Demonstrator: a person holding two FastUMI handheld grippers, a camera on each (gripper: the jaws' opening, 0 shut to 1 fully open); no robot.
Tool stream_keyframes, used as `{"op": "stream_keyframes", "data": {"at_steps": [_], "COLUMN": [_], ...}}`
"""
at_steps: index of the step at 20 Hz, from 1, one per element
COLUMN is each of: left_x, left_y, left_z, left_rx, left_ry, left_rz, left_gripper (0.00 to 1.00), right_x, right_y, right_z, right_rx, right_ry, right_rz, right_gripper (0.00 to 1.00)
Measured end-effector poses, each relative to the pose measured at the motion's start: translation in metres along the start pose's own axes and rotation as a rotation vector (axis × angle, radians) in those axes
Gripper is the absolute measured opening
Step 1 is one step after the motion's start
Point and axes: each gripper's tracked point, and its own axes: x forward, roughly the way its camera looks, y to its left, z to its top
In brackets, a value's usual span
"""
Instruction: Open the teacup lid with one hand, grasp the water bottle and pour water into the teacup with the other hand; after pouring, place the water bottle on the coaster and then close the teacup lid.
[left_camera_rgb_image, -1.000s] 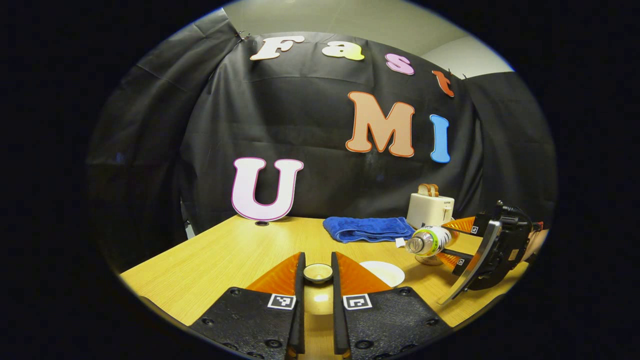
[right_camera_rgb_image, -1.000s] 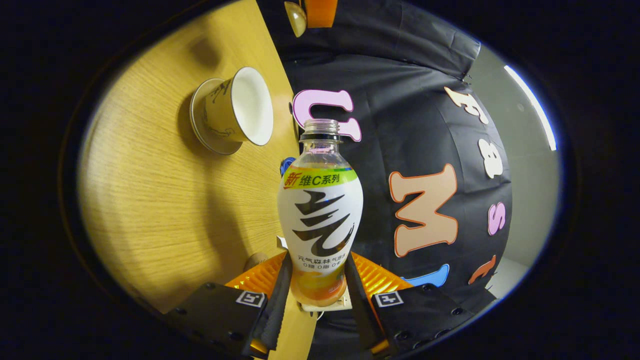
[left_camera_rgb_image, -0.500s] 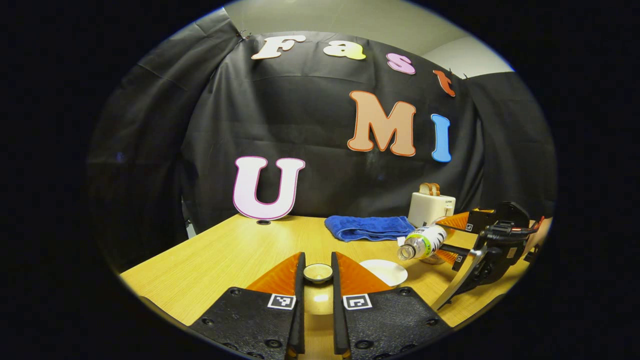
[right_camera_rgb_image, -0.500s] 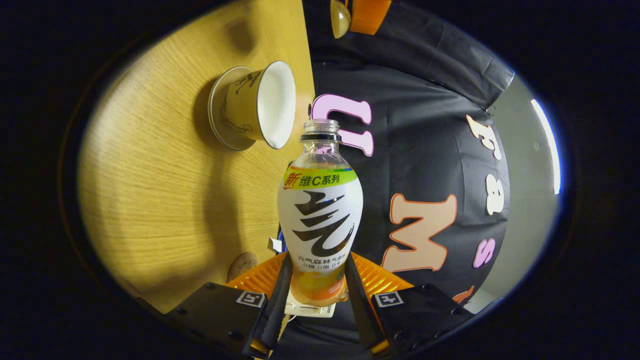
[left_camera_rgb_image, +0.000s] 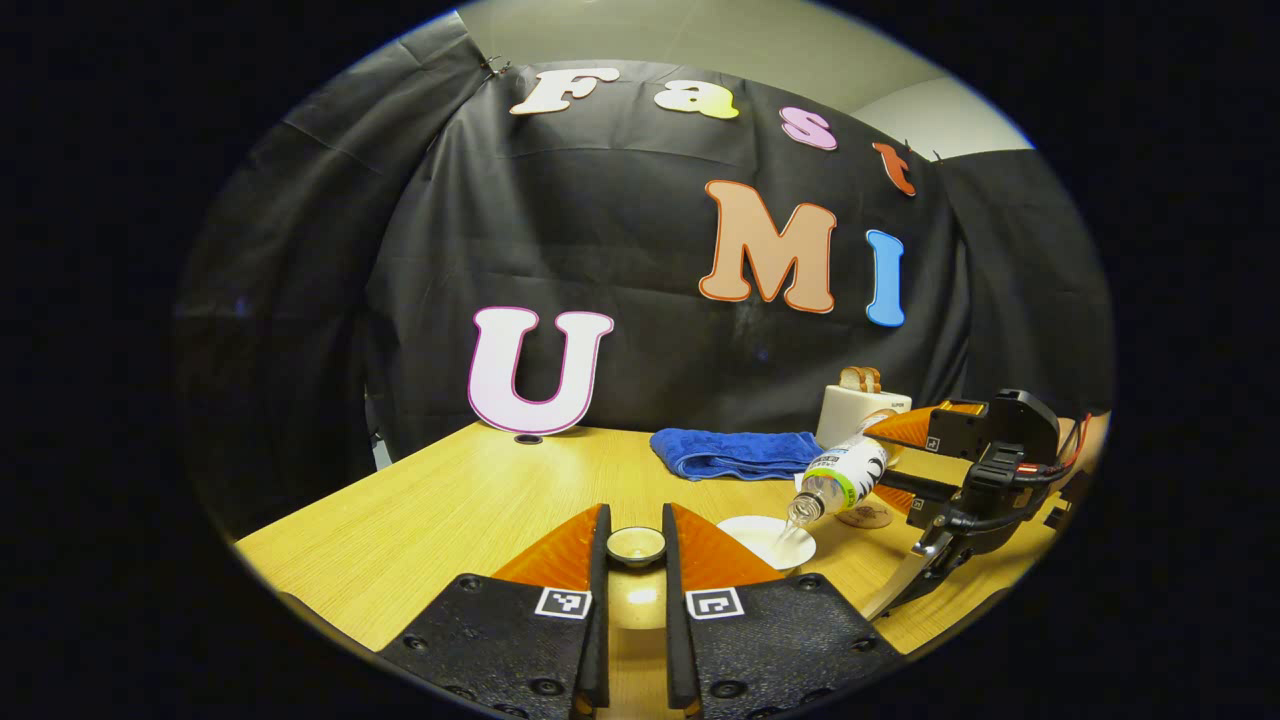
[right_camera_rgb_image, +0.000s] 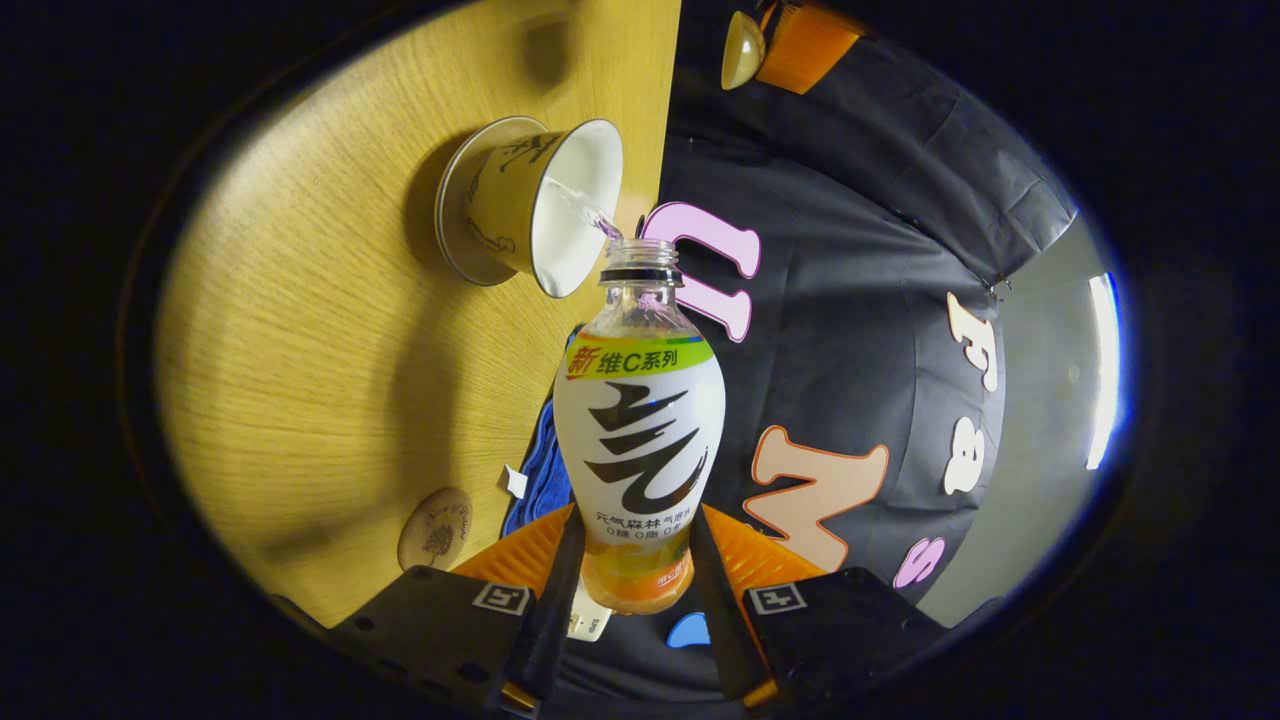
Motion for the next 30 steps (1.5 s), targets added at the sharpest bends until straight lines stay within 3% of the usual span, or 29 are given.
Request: {"op": "stream_keyframes", "data": {"at_steps": [9, 15, 18, 30], "left_x": [-0.003, -0.003, -0.004, 0.005], "left_y": [-0.001, 0.000, 0.000, -0.013], "left_z": [0.000, -0.001, 0.000, 0.011], "left_rx": [-0.003, -0.007, -0.002, 0.031], "left_ry": [-0.005, -0.001, 0.000, 0.005], "left_rz": [-0.004, 0.003, 0.009, 0.002], "left_gripper": [0.20, 0.21, 0.21, 0.21], "right_x": [0.005, 0.005, 0.007, -0.019], "right_y": [-0.016, -0.016, -0.008, 0.038], "right_z": [0.002, 0.004, 0.001, 0.018], "right_rx": [-0.164, -0.189, -0.103, 0.508], "right_ry": [-0.029, -0.040, -0.033, -0.013], "right_rz": [-0.010, 0.009, 0.067, 0.289], "right_gripper": [0.64, 0.64, 0.63, 0.63]}}
